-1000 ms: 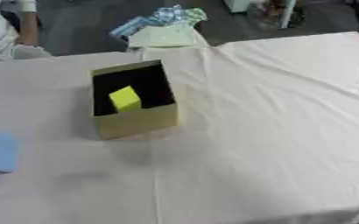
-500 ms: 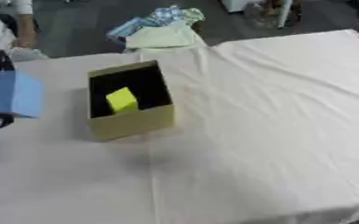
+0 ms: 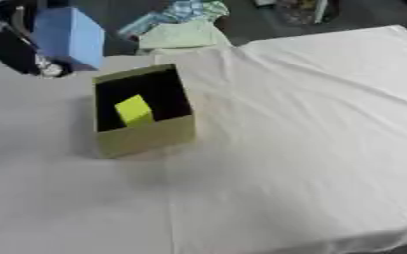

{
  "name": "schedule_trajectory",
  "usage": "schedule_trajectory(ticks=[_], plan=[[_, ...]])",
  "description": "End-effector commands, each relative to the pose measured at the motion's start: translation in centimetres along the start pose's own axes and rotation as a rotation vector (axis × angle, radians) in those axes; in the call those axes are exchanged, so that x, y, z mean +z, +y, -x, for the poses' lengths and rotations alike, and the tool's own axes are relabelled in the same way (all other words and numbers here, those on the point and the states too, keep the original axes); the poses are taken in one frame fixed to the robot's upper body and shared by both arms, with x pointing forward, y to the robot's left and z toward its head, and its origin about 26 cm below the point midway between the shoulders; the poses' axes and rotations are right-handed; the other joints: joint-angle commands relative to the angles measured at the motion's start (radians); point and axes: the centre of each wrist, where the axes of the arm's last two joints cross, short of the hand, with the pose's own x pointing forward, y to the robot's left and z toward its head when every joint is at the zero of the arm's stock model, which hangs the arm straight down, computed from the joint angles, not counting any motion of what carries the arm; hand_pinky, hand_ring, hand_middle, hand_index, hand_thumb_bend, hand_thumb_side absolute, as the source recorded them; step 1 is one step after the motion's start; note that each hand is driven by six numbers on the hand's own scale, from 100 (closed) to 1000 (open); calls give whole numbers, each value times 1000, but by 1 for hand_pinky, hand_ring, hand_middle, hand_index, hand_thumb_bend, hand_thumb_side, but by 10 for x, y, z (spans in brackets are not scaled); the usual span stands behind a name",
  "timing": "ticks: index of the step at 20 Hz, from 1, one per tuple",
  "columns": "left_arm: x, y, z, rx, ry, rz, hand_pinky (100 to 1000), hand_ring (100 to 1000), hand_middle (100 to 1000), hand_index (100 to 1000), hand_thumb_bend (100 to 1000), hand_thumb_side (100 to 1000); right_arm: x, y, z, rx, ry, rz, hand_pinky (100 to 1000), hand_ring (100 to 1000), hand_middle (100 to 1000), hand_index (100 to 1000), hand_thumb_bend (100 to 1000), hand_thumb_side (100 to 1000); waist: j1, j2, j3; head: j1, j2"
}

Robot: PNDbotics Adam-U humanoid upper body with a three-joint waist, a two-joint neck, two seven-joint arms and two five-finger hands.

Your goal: Pick up objects on the table and place them in the box.

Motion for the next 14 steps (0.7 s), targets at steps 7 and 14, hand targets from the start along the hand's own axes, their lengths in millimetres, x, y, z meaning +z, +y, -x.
schedule_trajectory(ticks=[7,14], plan=[[-46,3,-6,7,-6,-89,251,431,426,641,240,100,-15,0,-10,-26,-64,17,810,738,573,851,100,747,-15,20,-29,-13,5],[-65,-5,-15,39,-30,-99,288,455,452,663,260,100,-21,2,-14,-45,-86,27,810,738,570,851,100,749,-20,49,-51,-15,5]])
